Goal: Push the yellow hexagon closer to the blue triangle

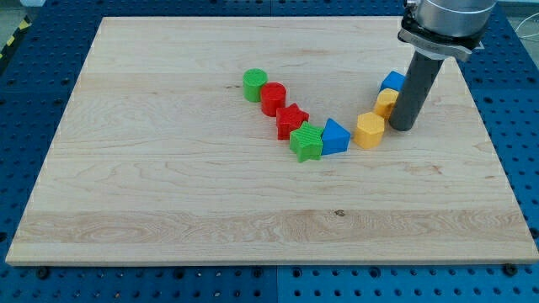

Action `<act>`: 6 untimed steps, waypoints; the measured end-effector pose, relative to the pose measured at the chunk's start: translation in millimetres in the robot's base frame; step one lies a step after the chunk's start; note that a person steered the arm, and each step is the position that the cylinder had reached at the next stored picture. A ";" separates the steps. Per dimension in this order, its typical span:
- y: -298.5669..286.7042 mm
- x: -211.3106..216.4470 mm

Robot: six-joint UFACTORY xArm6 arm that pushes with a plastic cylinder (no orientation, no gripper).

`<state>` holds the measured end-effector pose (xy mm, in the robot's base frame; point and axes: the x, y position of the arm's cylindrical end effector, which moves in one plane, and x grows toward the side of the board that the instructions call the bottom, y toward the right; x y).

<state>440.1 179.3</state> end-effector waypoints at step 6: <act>-34.2 19.9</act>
